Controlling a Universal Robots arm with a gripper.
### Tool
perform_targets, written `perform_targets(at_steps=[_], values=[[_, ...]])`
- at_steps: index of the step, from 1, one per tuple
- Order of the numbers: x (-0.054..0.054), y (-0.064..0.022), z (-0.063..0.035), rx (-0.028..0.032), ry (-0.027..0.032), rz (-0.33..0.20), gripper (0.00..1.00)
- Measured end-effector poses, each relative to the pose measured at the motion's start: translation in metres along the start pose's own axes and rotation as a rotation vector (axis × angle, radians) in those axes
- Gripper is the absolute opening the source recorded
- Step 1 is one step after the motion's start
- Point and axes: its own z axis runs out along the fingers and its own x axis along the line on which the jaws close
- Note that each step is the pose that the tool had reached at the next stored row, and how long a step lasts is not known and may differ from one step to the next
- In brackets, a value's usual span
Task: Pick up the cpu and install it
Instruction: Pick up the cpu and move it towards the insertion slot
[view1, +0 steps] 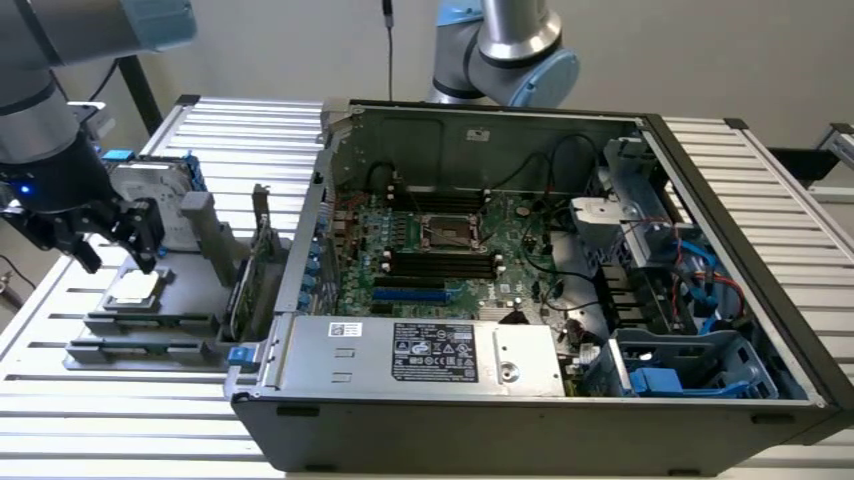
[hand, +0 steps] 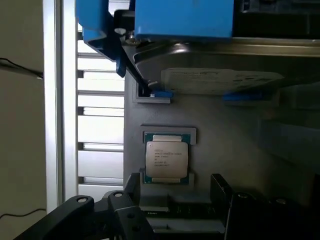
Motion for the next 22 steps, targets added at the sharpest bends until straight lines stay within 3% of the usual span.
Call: perform_targets(at_steps=[6, 13, 22], values=[[0.0, -0.0002, 0.0065, -0.0029, 0.0044, 0.011, 0.67], [-0.001, -0.0008, 0.0122, -0.0138, 0.0146, 0.016, 0.67], [-0.002, -0.0016, 0.0264, -0.0171, 0.016, 0.017, 0.67]])
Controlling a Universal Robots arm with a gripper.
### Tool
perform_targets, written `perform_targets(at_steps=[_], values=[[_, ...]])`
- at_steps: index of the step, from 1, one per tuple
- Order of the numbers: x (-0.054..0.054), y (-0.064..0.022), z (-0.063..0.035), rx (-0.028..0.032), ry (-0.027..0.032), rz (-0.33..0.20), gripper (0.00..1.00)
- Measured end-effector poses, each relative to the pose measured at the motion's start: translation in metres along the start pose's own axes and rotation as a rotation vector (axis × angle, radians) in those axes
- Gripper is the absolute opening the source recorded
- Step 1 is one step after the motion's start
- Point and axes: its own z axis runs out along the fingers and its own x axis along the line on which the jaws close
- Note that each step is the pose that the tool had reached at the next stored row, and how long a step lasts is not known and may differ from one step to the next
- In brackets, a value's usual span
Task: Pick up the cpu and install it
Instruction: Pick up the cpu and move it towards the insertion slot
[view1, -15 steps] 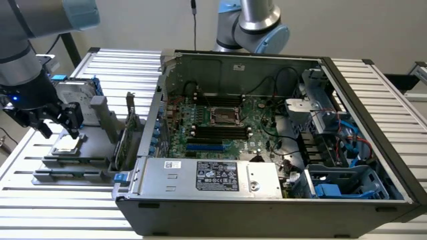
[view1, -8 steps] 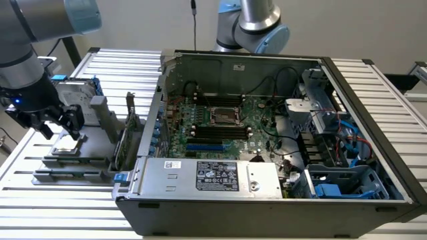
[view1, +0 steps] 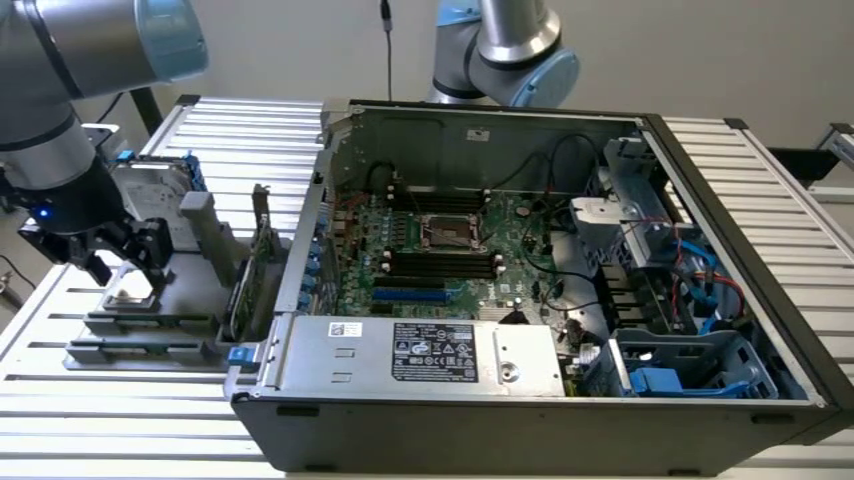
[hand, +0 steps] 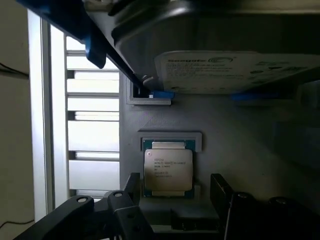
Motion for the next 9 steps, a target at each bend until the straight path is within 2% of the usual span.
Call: perform_targets(at_steps=[3, 9], values=[[-0.0001, -0.0001, 0.0029, -0.0026, 0.0018, 0.0, 0.67], [-0.0001, 0.0001, 0.0065, -0.0119, 0.0096, 0.0, 0.67]])
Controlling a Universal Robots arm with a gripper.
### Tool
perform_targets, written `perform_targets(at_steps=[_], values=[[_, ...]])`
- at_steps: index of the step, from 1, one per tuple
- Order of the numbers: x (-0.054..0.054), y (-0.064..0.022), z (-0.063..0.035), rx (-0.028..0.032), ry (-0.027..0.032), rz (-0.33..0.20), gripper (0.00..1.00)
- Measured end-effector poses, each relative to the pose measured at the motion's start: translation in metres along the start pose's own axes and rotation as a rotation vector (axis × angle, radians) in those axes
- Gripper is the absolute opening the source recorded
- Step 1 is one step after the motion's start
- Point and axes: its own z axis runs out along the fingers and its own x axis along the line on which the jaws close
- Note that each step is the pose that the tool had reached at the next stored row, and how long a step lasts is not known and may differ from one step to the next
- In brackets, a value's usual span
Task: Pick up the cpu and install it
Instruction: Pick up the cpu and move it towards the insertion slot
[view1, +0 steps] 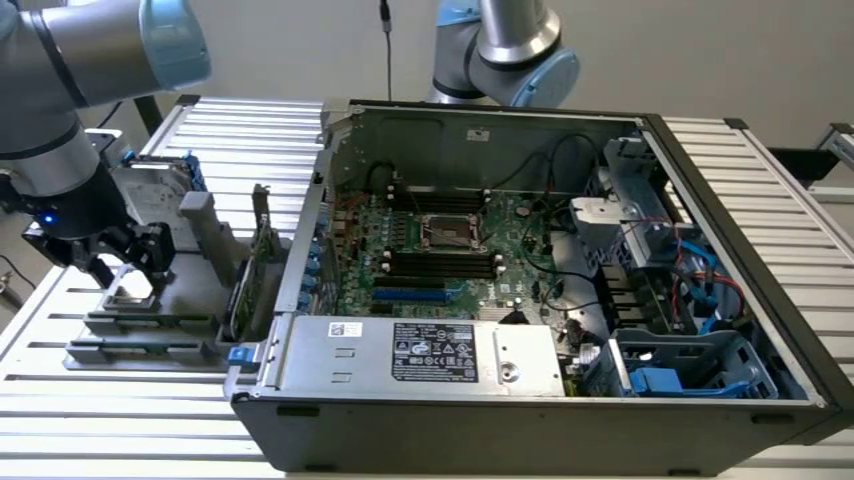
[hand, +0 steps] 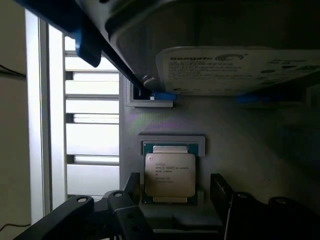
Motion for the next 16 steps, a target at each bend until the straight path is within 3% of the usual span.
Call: perform_targets(at_steps=[4, 16], values=[[-0.0002, 0.0006, 0.0031, -0.0037, 0.0006, 0.0, 0.67], [0.0011, 0.0031, 0.0064, -0.0043, 0.0005, 0.0, 0.67]])
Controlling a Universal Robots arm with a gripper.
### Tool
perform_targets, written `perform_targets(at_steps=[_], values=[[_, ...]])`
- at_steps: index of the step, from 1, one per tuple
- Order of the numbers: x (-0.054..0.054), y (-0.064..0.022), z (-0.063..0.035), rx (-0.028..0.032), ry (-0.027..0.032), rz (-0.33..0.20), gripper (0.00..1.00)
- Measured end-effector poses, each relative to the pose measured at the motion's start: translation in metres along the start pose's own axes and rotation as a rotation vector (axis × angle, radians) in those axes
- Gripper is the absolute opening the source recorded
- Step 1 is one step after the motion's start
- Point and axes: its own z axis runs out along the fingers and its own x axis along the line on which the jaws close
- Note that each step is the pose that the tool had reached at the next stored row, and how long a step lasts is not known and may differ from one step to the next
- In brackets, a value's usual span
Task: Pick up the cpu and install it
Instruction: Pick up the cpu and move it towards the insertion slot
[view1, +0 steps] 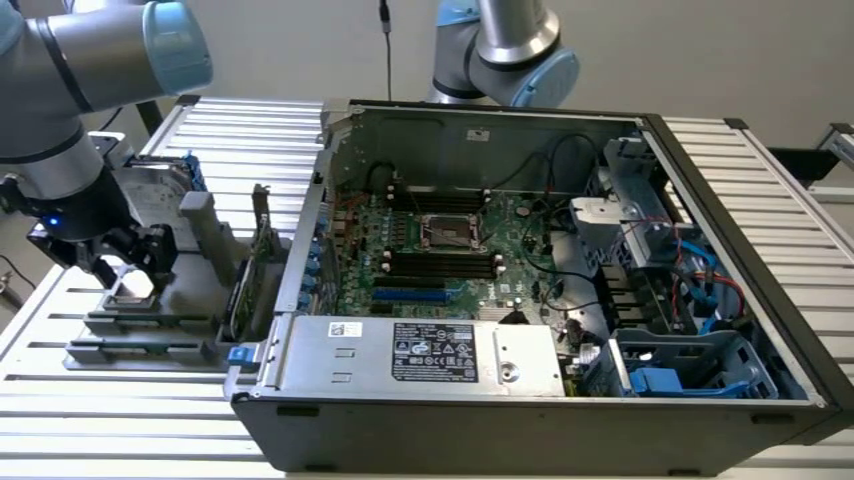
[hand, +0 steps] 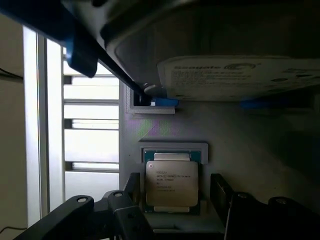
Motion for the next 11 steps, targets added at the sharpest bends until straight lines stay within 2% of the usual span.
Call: perform_targets(at_steps=[11], values=[[0.0006, -0.0001, 0.005, 0.0002, 0.0002, 0.0, 0.67]])
